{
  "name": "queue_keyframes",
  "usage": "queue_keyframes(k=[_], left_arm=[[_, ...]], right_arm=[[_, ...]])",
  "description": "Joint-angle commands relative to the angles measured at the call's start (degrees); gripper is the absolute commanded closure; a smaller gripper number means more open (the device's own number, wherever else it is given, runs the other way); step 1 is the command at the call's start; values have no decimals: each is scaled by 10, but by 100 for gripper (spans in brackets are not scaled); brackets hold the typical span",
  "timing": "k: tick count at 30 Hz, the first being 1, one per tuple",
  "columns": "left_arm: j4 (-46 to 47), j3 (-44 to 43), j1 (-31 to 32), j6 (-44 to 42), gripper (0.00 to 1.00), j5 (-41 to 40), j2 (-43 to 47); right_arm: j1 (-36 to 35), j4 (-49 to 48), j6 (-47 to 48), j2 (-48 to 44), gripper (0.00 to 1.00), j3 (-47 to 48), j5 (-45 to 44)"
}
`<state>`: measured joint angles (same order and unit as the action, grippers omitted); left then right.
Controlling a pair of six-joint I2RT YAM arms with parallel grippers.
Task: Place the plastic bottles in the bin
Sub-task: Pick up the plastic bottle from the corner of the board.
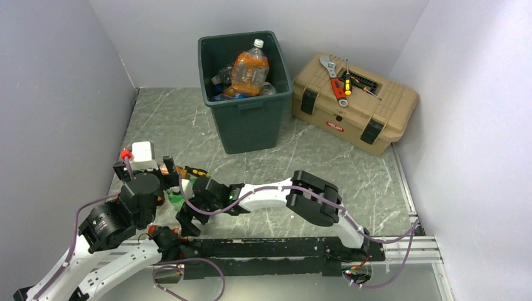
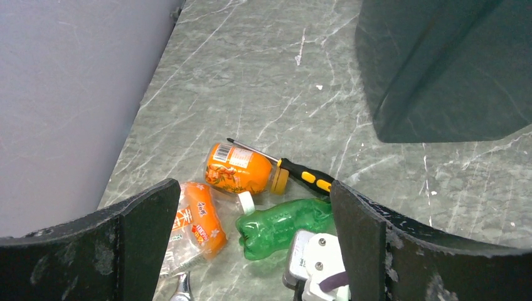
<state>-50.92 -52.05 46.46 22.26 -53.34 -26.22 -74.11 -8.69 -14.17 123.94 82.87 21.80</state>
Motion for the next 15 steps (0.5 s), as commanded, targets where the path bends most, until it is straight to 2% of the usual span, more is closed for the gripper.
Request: queue_keyframes(k=[1,3,8,15], left_arm=[[34,5,-2,15,5,18,7],[34,5,-2,14,5,19,7],[31,5,-3,16,5,17,5],[30,5,-3,17,5,16,5]], right_arm=[[-28,-11,25,9,6,-2,17],[-30,-8,24,15,7,-2,10],[-30,-23,16,14,17,-13,-1],[-29,-62,19,-21,40,-68,-24]])
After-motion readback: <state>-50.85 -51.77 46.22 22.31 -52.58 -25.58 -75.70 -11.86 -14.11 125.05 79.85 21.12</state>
